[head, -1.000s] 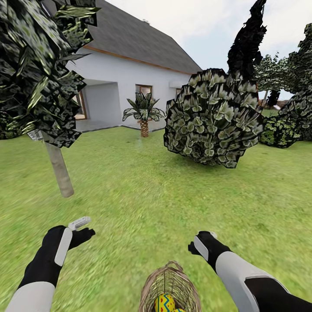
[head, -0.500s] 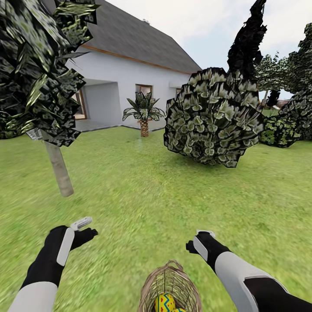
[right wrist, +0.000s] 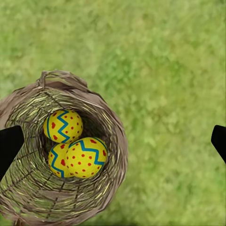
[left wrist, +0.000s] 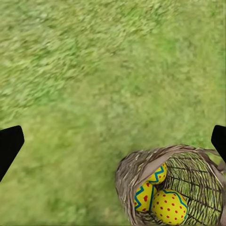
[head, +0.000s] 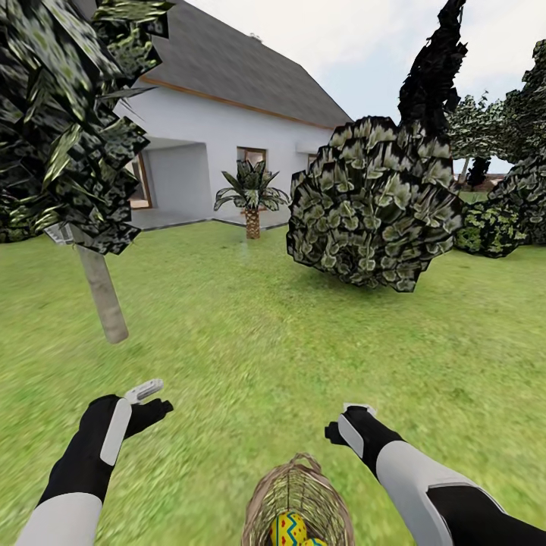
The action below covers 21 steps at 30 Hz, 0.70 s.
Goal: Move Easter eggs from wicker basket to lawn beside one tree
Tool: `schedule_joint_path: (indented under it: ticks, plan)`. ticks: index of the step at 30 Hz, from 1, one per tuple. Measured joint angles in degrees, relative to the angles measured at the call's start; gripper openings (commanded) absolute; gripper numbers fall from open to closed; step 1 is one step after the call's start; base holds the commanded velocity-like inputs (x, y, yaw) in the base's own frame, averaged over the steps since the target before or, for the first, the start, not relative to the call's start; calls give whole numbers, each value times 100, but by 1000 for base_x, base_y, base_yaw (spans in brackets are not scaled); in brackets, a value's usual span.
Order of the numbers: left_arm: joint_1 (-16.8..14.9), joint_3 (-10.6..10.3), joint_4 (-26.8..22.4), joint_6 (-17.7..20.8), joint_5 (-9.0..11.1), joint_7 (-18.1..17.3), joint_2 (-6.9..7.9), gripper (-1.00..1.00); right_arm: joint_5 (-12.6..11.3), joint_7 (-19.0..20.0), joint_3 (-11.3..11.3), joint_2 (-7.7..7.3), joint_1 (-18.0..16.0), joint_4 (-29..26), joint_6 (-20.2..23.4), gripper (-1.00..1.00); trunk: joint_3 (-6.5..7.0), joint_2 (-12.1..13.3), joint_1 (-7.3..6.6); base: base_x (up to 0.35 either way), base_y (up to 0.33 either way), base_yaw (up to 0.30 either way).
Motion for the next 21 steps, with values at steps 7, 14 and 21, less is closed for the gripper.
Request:
schedule_joint_path:
  ticks: [7, 14, 21]
  plan:
    - [0, 0, 14, 0, 42, 1, 0, 100, -7, 1, 1, 6, 0, 1, 1, 100, -126, -281, 154, 0, 0, 0]
    - [0, 0, 17, 0, 40, 3, 0, 100, -7, 1, 4, 9, 0, 2, 3, 100, -252, -562, 308, 0, 0, 0]
    - [0, 0, 10, -11, 33, 23, 7, 100, 1, 9, 5, 3, 0, 2, 8, 100, -378, -843, 462, 0, 0, 0]
